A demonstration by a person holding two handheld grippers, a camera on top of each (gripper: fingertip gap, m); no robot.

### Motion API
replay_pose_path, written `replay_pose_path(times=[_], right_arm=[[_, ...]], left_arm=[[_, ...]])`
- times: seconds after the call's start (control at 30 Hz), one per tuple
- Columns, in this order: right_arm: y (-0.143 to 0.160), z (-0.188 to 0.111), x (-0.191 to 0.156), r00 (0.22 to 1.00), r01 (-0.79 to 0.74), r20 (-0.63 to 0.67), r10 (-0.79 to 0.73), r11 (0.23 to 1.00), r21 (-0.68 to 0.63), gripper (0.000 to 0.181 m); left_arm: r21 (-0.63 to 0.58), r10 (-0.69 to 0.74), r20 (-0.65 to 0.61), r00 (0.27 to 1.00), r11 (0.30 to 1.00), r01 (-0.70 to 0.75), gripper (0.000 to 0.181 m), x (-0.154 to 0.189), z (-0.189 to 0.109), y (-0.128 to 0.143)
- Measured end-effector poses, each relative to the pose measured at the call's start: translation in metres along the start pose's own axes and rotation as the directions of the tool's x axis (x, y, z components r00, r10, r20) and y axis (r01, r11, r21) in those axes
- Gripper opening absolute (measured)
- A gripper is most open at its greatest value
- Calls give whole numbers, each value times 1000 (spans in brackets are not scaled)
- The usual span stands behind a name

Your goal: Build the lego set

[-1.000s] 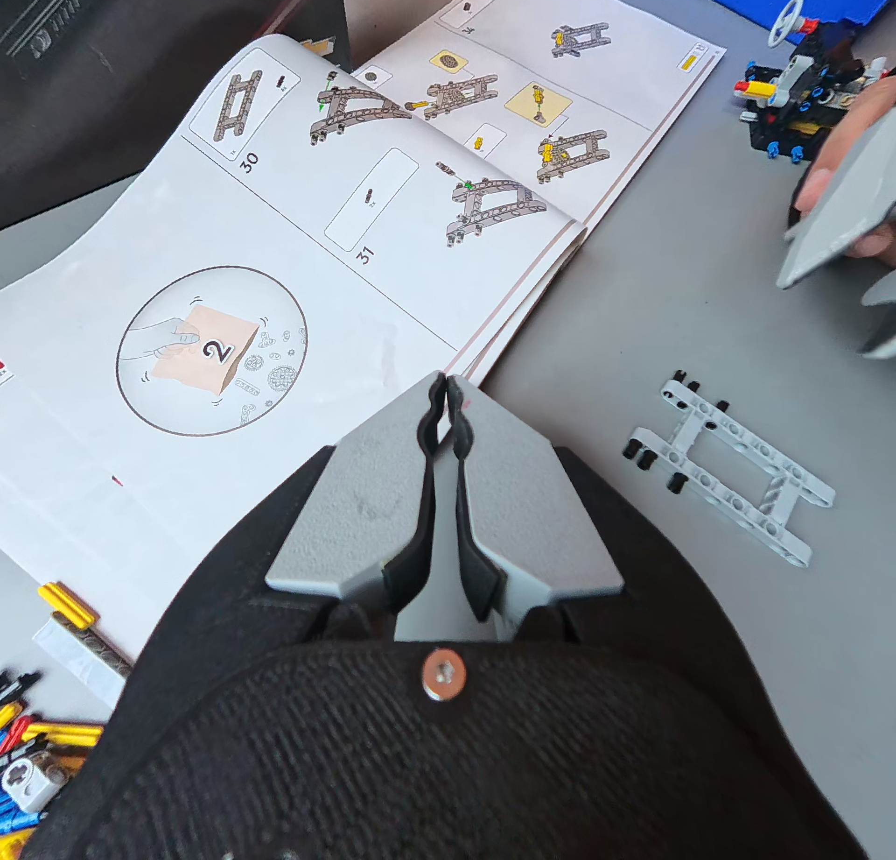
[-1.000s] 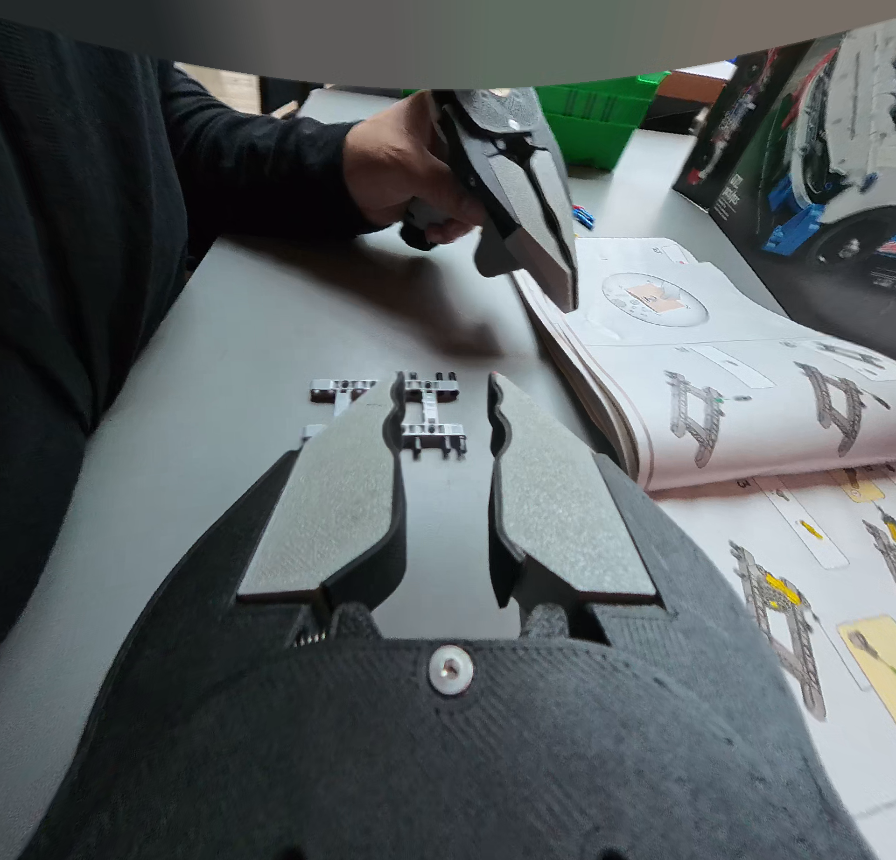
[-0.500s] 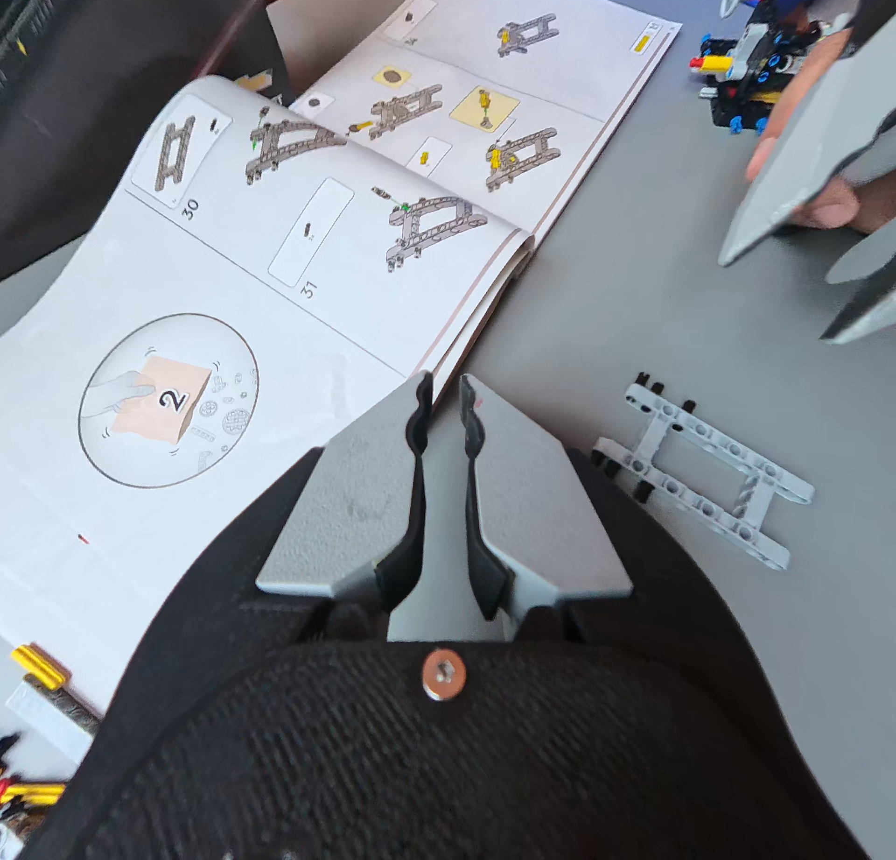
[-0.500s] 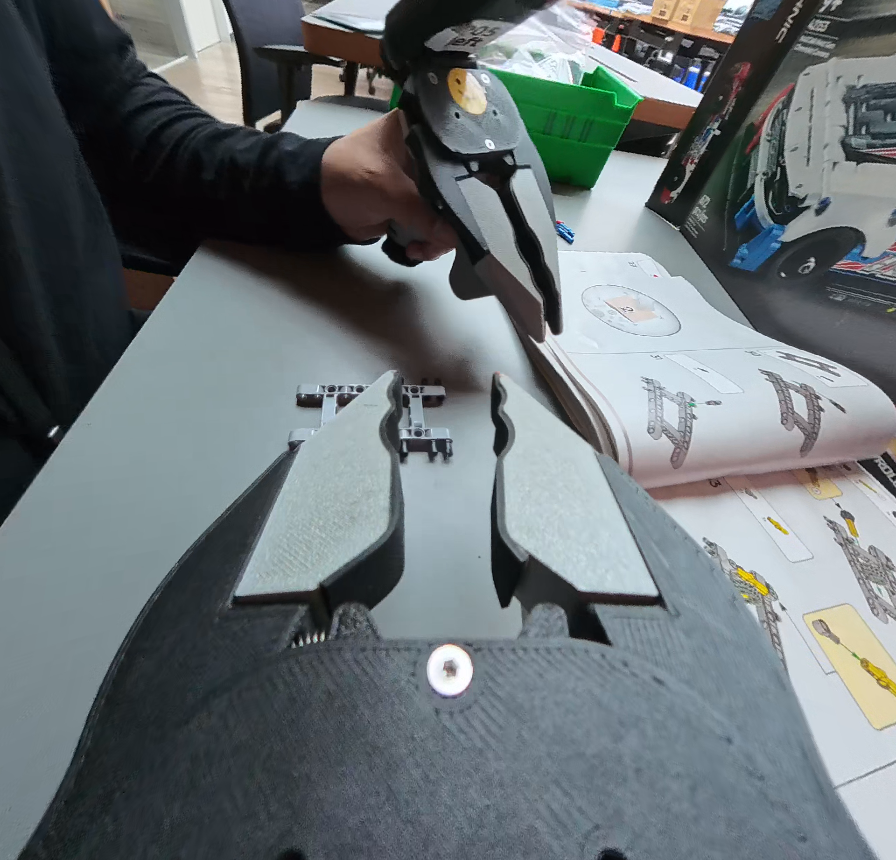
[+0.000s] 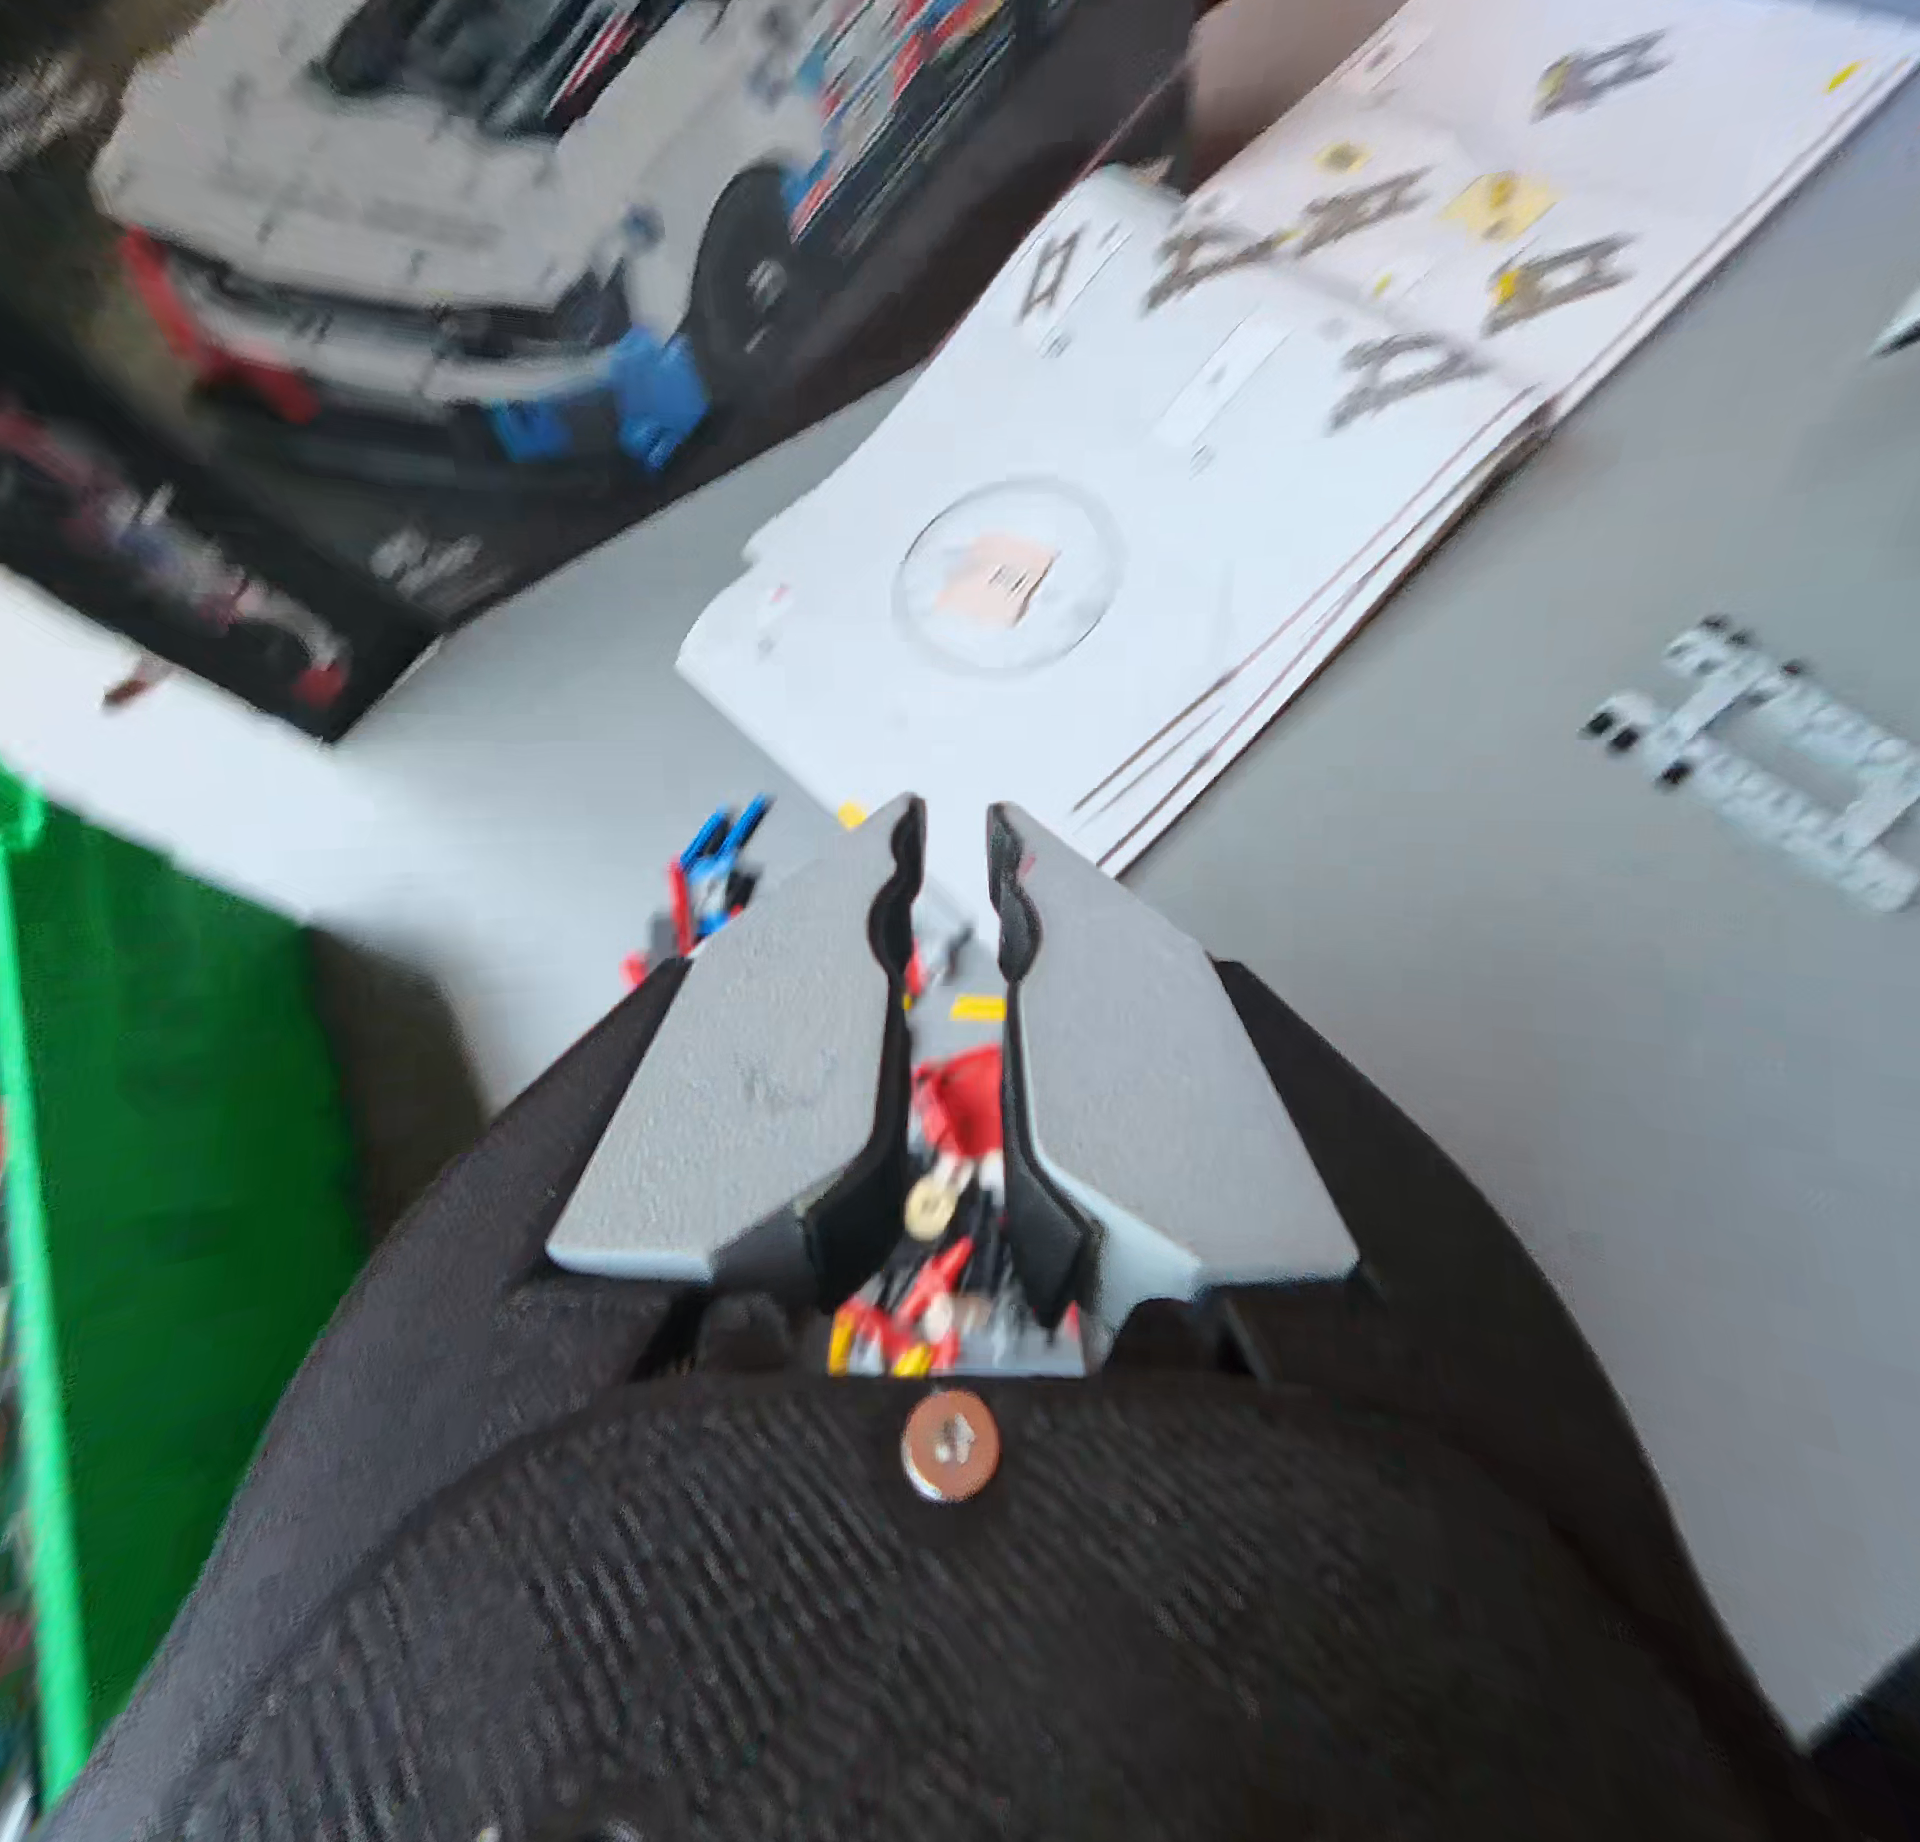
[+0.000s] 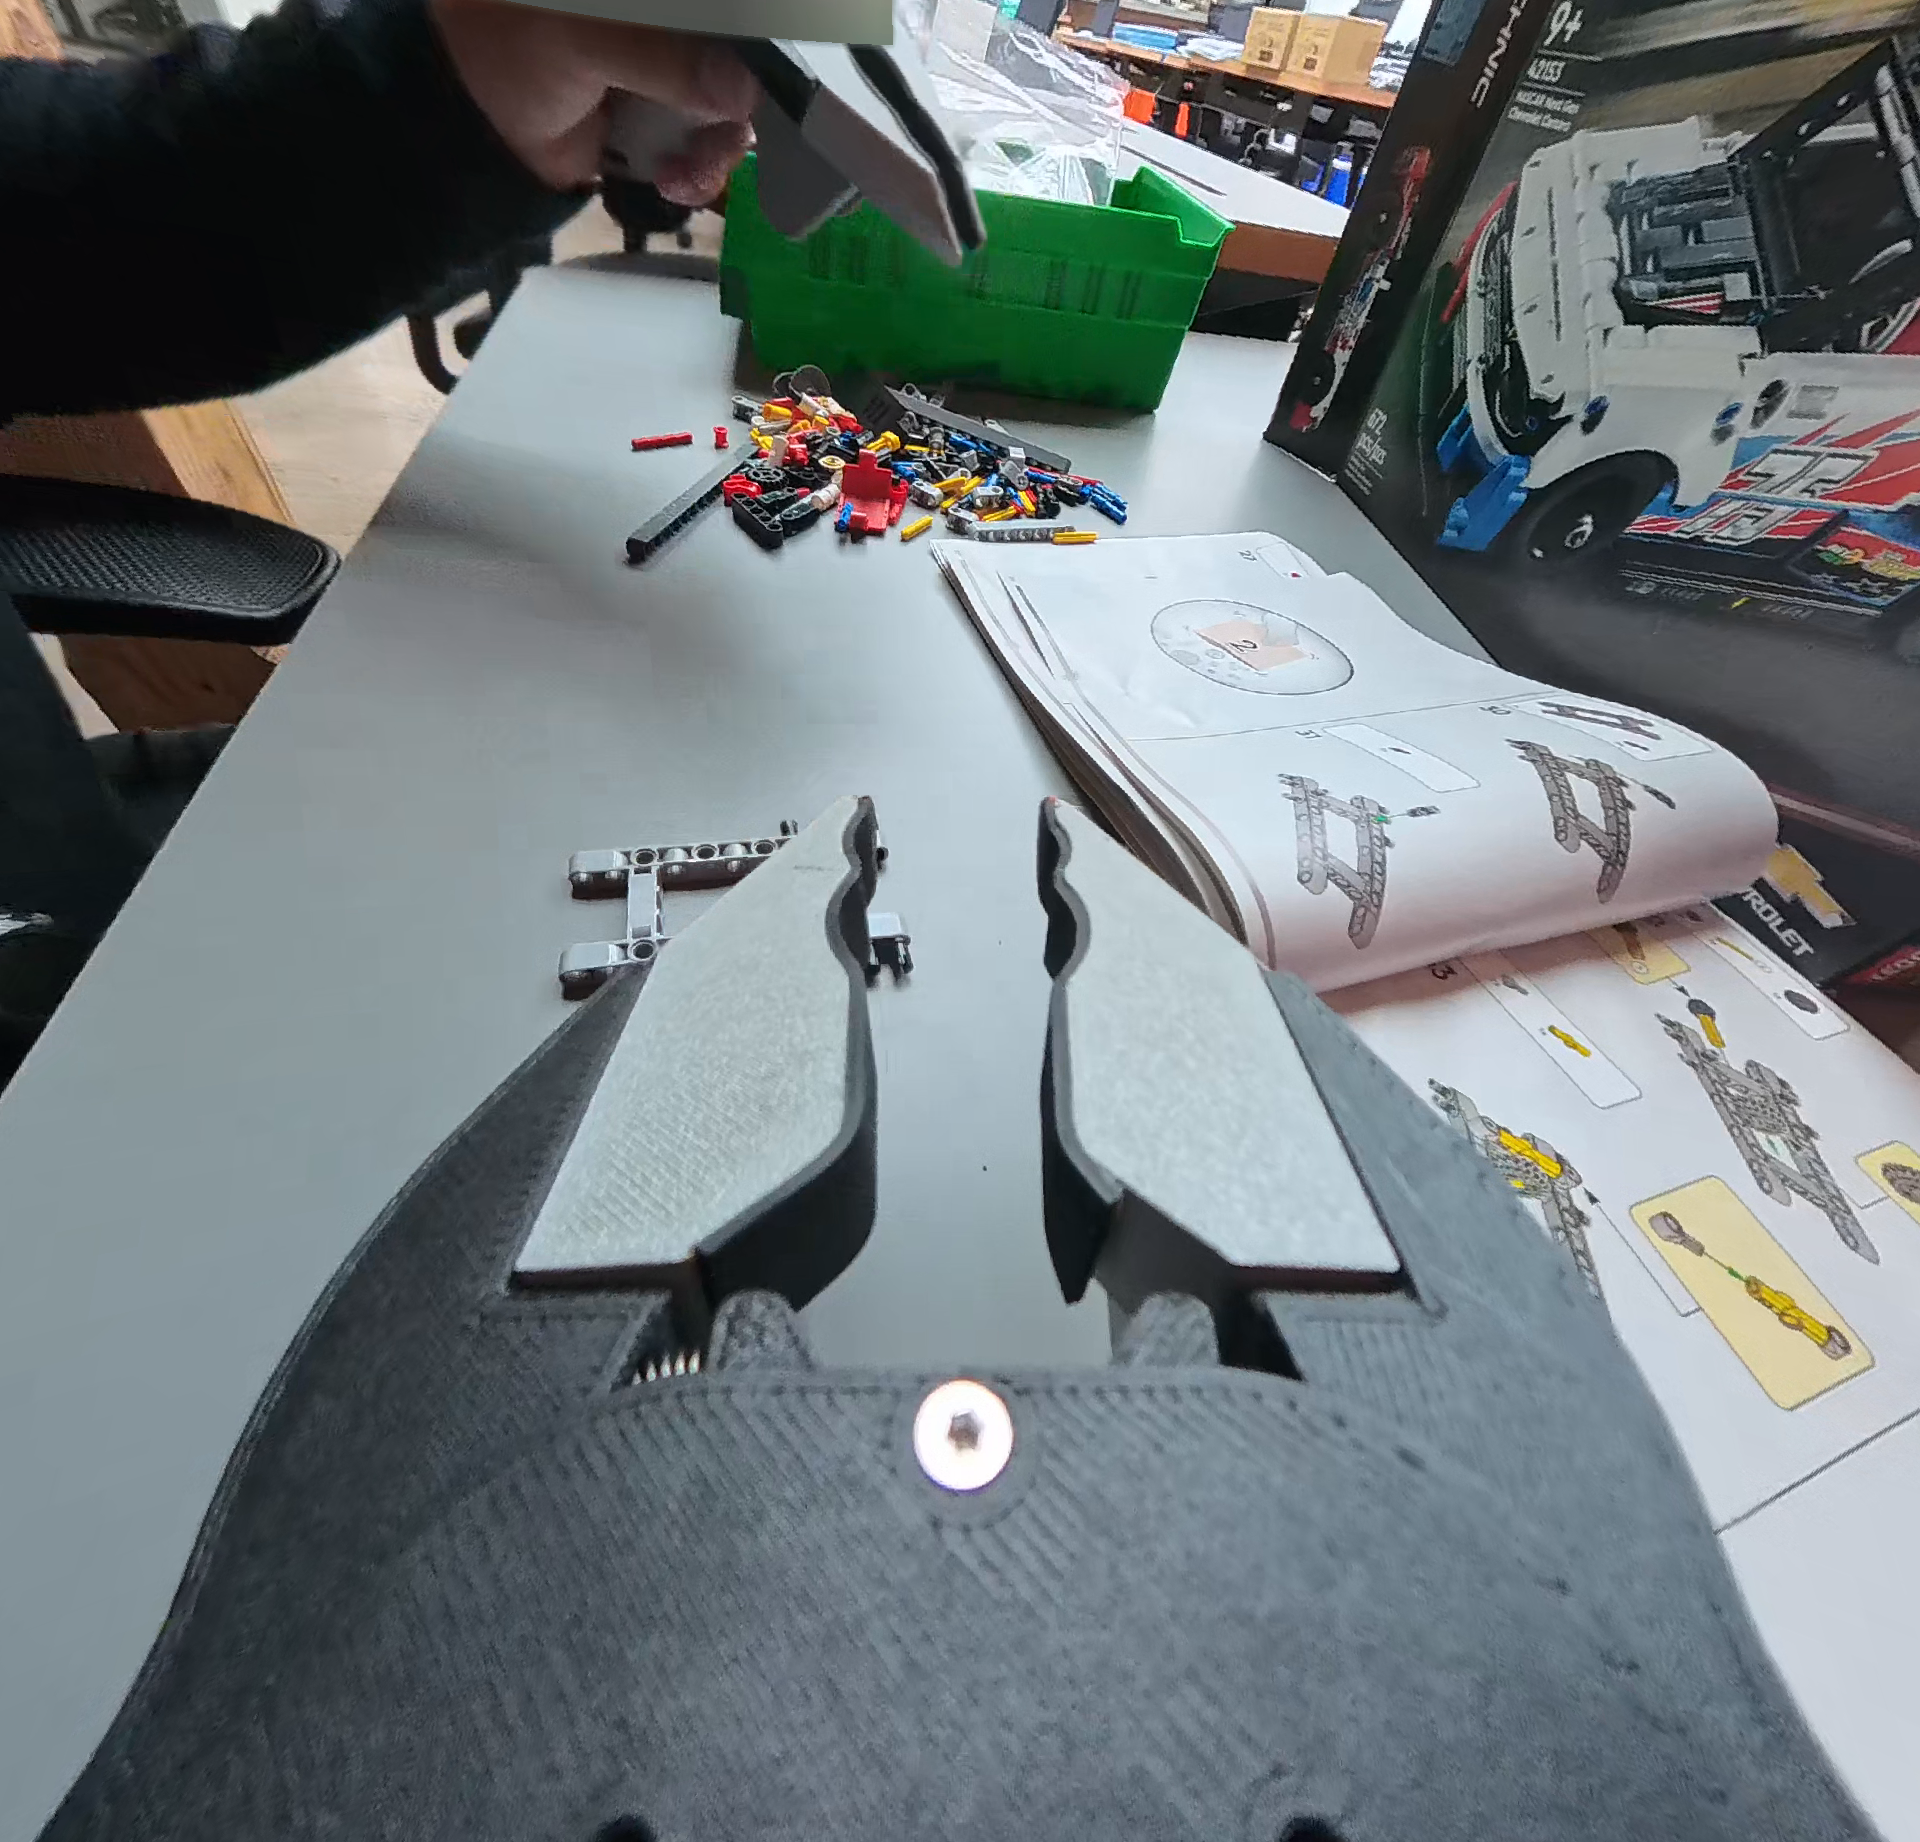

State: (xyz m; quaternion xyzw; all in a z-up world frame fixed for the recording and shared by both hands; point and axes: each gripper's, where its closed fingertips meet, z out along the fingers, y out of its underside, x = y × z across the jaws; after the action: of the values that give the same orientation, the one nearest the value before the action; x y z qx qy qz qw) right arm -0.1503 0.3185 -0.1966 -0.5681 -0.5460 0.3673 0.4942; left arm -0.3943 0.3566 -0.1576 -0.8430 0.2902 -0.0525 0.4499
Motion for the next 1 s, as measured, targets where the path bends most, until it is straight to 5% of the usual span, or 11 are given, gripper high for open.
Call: replay_pose_path(times=[0.03,0.23,0.43,0.57,1.0], right_arm=[[0,0,0,1000,-4,4,4,1000,0,28],[1,1,-1,1000,-5,9,5,1000,-9,26],[1,1,-1,1000,-17,21,17,1000,-8,26],[1,1,-1,999,-22,25,22,1000,-3,25],[-3,-2,2,996,-74,52,72,997,27,24]], left_arm=[[-40,-29,10,1000,999,30,11,-12,-7,13],[-200,-20,75,997,979,35,6,-44,-16,66],[-305,48,-149,988,948,-92,5,-25,19,96],[-333,126,-209,970,923,-192,6,-30,30,103],[-412,123,-215,969,888,-204,5,-41,34,116]])
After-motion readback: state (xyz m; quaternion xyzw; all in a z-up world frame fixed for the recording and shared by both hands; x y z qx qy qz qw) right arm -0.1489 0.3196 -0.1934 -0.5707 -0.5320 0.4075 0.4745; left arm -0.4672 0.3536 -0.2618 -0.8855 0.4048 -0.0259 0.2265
